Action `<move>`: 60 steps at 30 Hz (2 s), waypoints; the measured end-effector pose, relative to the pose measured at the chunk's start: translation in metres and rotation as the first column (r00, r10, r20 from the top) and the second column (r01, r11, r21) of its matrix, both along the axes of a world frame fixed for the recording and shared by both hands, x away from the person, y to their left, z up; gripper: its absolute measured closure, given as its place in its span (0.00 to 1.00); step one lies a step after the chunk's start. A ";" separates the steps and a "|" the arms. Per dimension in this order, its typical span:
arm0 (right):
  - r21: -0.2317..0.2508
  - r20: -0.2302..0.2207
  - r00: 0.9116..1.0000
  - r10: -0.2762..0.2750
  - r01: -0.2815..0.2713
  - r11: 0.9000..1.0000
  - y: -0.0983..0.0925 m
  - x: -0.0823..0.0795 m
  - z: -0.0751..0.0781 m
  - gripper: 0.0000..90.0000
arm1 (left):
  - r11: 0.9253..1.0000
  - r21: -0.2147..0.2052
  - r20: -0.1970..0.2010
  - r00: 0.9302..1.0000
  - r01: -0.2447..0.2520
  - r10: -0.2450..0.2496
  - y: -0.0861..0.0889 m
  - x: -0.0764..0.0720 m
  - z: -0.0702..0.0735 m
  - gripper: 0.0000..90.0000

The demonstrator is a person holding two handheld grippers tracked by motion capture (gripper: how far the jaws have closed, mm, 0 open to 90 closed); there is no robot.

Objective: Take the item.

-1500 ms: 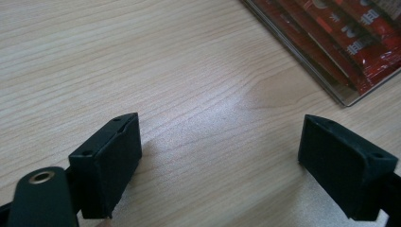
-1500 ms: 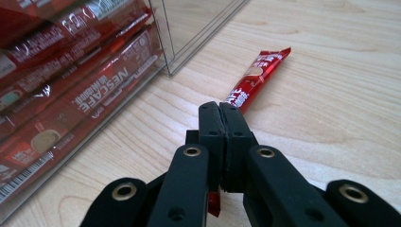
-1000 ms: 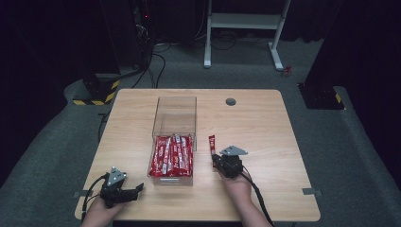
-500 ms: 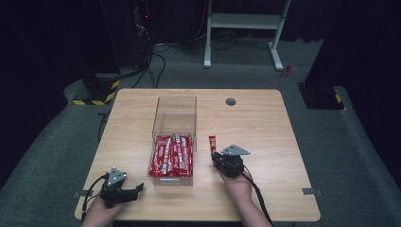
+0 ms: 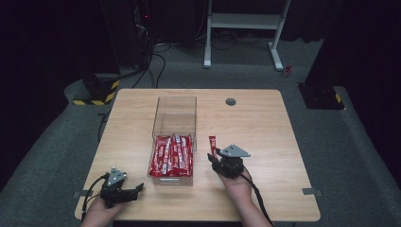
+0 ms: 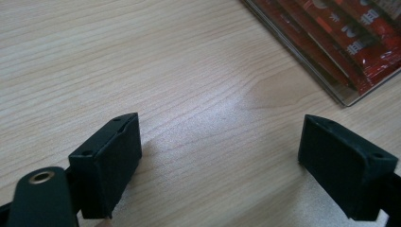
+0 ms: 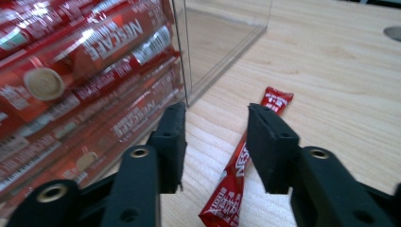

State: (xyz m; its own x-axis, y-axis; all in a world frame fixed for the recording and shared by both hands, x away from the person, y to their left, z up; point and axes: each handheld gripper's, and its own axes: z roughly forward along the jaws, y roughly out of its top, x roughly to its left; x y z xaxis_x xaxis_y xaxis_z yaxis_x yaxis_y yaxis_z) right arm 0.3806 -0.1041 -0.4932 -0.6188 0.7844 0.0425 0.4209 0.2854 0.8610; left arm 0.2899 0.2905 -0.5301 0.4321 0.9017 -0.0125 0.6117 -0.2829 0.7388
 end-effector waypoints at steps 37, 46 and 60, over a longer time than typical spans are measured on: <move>-0.061 0.006 0.997 -0.078 0.078 0.995 -0.064 -0.018 0.009 0.38 | 1.000 0.003 -0.003 1.000 0.006 -0.006 0.001 0.000 0.000 0.16; -0.110 -0.011 0.992 -0.125 0.123 0.986 -0.097 -0.026 -0.004 0.37 | 1.000 0.004 -0.002 1.000 0.004 -0.004 0.000 0.000 0.000 0.16; -0.207 -0.110 0.962 -0.248 0.222 0.953 -0.144 -0.036 -0.028 0.28 | 1.000 0.009 -0.001 1.000 0.004 -0.004 0.000 0.000 0.000 0.16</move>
